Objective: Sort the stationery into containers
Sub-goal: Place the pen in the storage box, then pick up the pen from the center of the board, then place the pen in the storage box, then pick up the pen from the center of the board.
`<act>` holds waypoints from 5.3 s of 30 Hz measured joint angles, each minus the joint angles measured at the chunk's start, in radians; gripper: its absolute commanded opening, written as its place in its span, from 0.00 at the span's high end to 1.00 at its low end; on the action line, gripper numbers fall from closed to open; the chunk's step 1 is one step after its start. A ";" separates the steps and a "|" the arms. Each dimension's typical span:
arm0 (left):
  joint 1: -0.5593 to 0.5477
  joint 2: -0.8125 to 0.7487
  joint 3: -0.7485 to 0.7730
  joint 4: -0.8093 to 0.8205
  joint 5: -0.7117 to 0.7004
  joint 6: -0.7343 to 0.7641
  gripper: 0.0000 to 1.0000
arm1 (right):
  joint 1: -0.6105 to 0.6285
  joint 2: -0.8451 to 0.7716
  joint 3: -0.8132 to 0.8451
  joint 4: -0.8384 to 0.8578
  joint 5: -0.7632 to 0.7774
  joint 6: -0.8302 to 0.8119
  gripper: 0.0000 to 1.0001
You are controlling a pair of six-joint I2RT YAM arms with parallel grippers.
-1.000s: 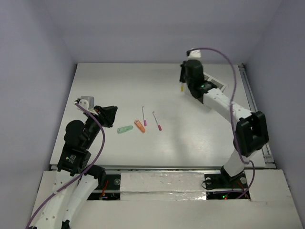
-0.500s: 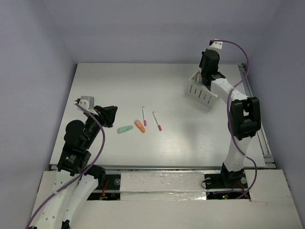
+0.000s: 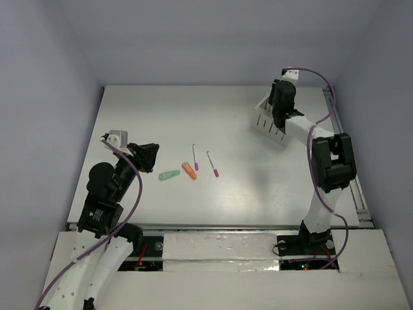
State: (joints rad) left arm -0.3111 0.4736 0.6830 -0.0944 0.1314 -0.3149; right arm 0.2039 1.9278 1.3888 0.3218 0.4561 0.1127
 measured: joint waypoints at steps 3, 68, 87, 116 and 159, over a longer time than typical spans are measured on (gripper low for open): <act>0.000 0.000 0.000 0.000 0.000 0.000 0.86 | 0.000 -0.030 -0.039 0.007 -0.015 0.000 0.35; -0.001 -0.007 0.000 0.000 0.009 0.003 0.89 | 0.405 -0.167 -0.025 -0.348 -0.040 0.177 1.00; -0.001 -0.007 0.000 0.000 0.012 0.003 0.89 | 0.066 0.005 0.052 0.127 0.113 -0.048 1.00; -0.001 -0.008 0.000 0.000 0.014 0.003 1.00 | 0.206 -0.184 -0.048 0.025 -0.017 -0.003 1.00; -0.001 -0.013 0.000 0.000 0.008 0.004 0.95 | 0.616 0.369 0.421 -0.730 -0.135 0.076 1.00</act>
State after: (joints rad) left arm -0.3119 0.4606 0.6830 -0.0944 0.1390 -0.3111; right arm 0.8200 2.2967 1.8099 -0.4080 0.3210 0.1883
